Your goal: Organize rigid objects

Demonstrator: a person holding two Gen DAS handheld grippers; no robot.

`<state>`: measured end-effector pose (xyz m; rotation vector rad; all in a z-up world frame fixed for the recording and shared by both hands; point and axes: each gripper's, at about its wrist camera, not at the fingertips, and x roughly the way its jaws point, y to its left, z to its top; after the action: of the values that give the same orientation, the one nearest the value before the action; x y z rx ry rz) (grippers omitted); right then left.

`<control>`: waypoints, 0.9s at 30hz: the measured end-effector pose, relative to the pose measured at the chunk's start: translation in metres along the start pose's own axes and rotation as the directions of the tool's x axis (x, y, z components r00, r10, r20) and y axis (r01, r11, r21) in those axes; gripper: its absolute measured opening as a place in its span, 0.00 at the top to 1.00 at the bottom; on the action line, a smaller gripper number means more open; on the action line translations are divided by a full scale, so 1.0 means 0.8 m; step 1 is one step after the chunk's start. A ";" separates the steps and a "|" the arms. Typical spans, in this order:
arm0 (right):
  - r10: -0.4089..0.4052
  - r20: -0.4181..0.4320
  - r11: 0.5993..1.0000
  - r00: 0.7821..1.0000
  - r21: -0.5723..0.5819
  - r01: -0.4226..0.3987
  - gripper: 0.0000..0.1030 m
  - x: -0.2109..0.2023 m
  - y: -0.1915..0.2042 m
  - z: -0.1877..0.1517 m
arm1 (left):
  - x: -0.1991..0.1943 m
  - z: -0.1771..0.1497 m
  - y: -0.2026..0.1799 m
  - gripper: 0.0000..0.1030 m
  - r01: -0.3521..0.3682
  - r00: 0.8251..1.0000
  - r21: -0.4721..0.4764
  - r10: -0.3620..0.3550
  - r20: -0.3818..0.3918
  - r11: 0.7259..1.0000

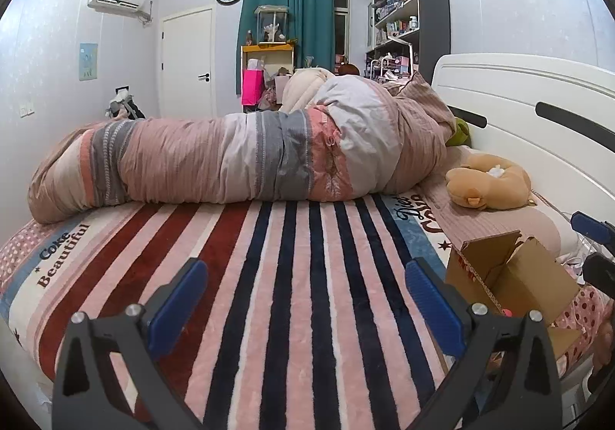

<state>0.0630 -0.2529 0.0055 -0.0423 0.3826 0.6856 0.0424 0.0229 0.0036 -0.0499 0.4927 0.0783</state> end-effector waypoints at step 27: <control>-0.001 -0.006 1.000 1.000 -0.011 0.001 0.00 0.001 0.000 0.000 | -0.011 0.000 -0.003 0.01 -0.025 0.999 0.008 0.025 0.022 1.000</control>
<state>0.0632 -0.2525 0.0050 -0.0550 0.3845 0.6868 0.0352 0.0198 0.0081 -0.0350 0.4716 0.1016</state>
